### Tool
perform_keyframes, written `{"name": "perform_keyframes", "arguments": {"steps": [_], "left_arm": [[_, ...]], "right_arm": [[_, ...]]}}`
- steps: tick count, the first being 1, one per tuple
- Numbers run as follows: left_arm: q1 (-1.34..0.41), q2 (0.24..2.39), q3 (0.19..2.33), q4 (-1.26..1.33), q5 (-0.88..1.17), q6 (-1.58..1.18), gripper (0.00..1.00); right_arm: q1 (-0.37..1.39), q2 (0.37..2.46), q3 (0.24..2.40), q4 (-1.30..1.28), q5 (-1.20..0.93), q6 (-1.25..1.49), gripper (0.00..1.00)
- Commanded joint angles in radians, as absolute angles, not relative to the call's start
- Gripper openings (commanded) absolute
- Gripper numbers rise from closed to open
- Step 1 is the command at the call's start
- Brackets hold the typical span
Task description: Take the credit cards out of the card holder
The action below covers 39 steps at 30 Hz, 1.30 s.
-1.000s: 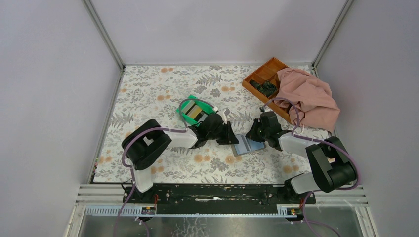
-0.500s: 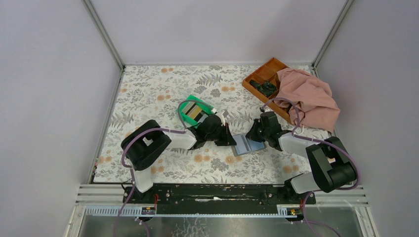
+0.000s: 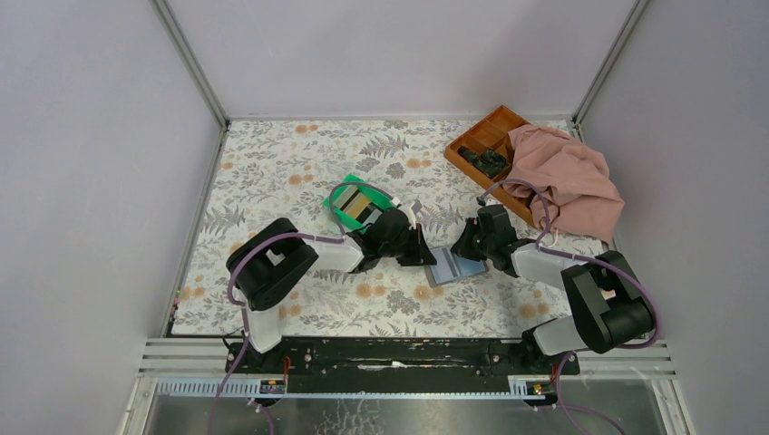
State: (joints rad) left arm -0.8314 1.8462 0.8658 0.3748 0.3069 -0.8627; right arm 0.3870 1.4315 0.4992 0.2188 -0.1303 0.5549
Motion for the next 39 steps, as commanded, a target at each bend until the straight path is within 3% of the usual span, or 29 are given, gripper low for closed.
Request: {"name": "perform_keyframes", "arguments": {"steps": [1,39], "left_arm": [[-0.835,1.866,0.875,0.431,0.313,-0.863,0.09],[-0.836,1.899,0.867,0.519,0.313,-0.918,0.1]], "right_arm": [[0.389,1.449,0.481,0.166,-0.144,0.535,0.0],[0.39,1.443,0.465,0.184,-0.179,0.545,0.0]]}}
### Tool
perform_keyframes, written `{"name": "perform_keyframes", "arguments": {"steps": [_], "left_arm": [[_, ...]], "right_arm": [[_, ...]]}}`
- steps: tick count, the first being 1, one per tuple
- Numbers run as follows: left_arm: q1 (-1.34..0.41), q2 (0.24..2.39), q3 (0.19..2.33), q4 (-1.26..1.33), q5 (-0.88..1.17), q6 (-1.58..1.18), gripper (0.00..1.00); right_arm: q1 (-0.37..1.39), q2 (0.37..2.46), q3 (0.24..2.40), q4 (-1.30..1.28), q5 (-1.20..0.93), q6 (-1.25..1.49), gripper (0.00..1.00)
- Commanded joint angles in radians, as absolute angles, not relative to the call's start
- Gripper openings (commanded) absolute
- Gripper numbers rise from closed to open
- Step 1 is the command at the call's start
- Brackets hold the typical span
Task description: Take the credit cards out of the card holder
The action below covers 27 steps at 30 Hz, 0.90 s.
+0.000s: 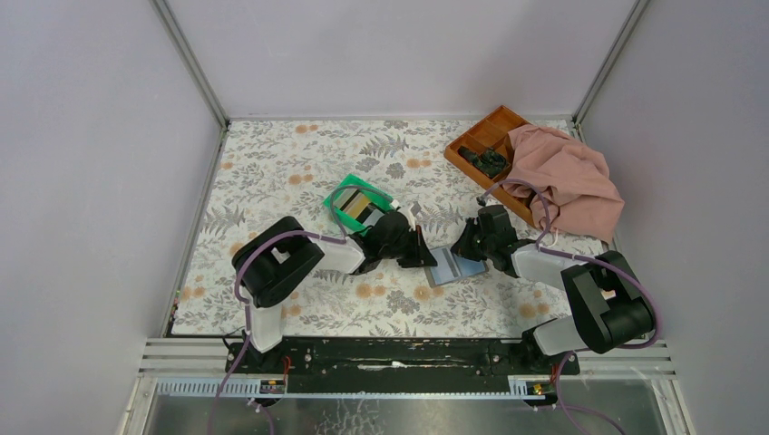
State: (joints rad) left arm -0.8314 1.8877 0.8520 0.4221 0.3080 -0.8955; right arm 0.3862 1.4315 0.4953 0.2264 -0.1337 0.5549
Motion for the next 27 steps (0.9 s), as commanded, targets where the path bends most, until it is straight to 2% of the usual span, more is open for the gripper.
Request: {"name": "perform_keyframes", "arguments": {"steps": [1,9,18,27], "left_arm": [[-0.836,1.901,0.87,0.526,0.313,-0.921,0.1],[-0.837,1.907,0.885,0.543,0.326,-0.936,0.1],[-0.838,1.787,0.802,0.48,0.272,-0.913,0.1],[-0.838,1.818,0.771,0.503,0.271,-0.923,0.1]], "right_arm": [[0.389,1.442,0.461,0.186,-0.184,0.547,0.0],[0.389,1.423,0.451,0.171,-0.172,0.542,0.0],[0.389,1.43,0.456,0.178,-0.172,0.543,0.0],[0.389,1.421,0.454,0.171,-0.169,0.542,0.0]]}}
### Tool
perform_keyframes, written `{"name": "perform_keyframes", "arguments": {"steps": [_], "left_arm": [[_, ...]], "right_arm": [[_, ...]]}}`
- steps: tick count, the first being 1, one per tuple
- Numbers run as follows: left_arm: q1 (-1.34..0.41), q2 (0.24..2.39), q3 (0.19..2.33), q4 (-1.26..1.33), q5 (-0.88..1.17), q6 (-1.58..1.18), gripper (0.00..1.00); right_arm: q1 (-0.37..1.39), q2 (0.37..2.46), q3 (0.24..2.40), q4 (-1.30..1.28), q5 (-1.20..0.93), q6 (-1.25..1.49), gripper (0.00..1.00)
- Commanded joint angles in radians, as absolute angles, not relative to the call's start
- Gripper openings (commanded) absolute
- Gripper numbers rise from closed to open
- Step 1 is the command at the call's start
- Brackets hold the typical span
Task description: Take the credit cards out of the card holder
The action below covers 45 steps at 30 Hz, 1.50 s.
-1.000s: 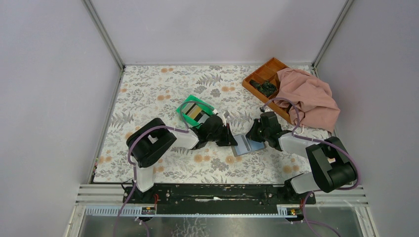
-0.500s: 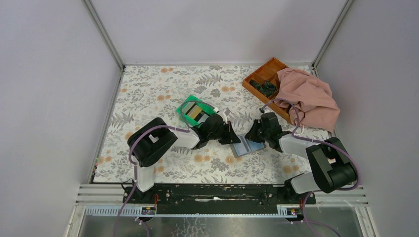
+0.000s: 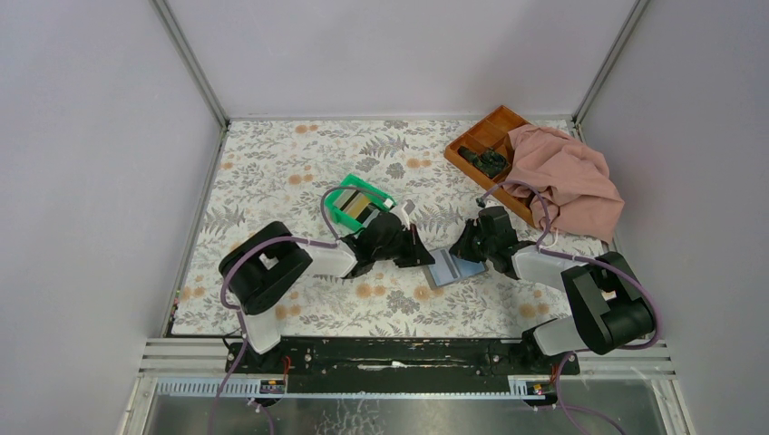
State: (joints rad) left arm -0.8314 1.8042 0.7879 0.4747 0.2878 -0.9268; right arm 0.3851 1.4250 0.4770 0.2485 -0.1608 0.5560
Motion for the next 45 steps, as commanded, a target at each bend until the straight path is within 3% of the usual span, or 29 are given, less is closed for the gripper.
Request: {"name": "perform_keyframes", "arguments": {"steps": [1,45], "left_arm": [[-0.838,1.823,0.768,0.508,0.273,-0.924,0.1],[-0.836,1.909,0.872,0.568,0.299,-0.955,0.1]], "right_arm": [[0.389,1.42,0.454,0.171,-0.169,0.542,0.0],[0.389,1.416,0.426,0.196,-0.21,0.549,0.0]]}}
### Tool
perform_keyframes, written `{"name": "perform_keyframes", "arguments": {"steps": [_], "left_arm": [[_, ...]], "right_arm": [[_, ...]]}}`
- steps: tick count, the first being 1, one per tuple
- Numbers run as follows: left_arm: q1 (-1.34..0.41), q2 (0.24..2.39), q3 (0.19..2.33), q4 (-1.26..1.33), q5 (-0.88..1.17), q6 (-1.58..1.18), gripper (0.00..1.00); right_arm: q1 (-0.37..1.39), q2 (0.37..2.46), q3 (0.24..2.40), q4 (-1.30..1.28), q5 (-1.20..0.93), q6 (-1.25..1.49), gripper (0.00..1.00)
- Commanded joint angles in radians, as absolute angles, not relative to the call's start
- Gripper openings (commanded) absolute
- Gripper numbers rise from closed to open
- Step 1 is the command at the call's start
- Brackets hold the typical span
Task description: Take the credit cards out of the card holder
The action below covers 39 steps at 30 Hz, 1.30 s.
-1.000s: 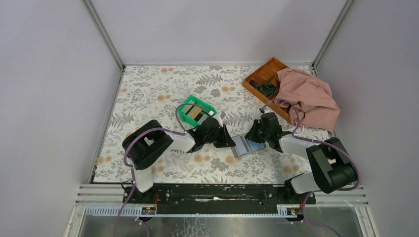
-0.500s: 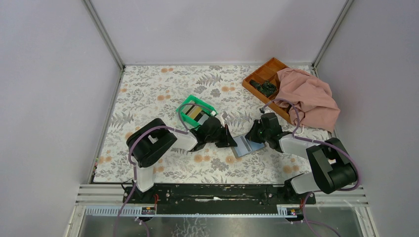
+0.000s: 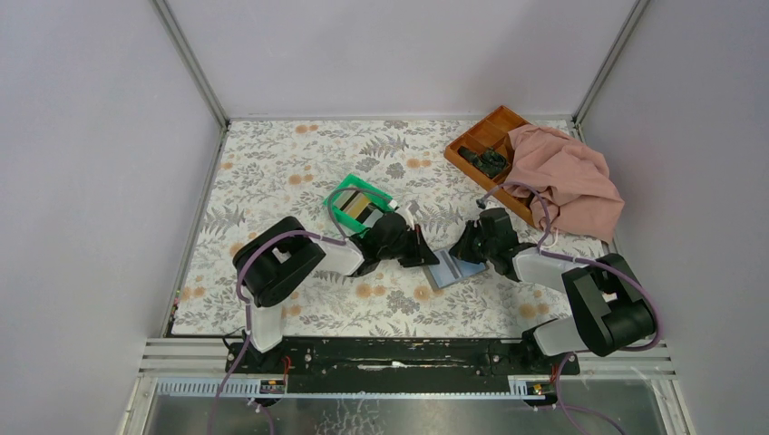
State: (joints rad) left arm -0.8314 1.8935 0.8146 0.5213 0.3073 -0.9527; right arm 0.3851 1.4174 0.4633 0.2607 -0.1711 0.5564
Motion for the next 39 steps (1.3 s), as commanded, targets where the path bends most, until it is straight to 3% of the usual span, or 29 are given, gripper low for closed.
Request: {"name": "perform_keyframes", "arguments": {"steps": [1,14,16,19,21,23,28,39], "left_arm": [[-0.837,1.914,0.876,0.568,0.3,-0.956,0.1],[-0.808,1.841,0.793,0.621,0.281,-0.974,0.1],[-0.787,1.79,0.753,0.621,0.274,-0.969,0.1],[-0.758,1.703,0.701,0.578,0.253,-0.936,0.12],[-0.743,1.649,0.687,0.514,0.238,-0.895,0.14],[-0.727,1.597,0.682,0.451,0.221,-0.846,0.16],[-0.676,1.515,0.658,0.345,0.201,-0.776,0.17],[-0.63,1.453,0.611,0.301,0.217,-0.723,0.17]], "right_arm": [[0.389,1.411,0.422,0.196,-0.21,0.551,0.0],[0.393,1.276,0.426,0.067,-0.134,0.488,0.0],[0.4,1.231,0.445,0.023,-0.105,0.469,0.24],[0.433,1.183,0.496,-0.059,-0.058,0.43,0.49],[0.481,1.178,0.539,-0.121,-0.005,0.395,0.64],[0.53,1.192,0.578,-0.176,0.045,0.368,0.71],[0.624,1.23,0.637,-0.247,0.165,0.374,0.76],[0.677,1.317,0.717,-0.302,0.271,0.447,0.73]]}}
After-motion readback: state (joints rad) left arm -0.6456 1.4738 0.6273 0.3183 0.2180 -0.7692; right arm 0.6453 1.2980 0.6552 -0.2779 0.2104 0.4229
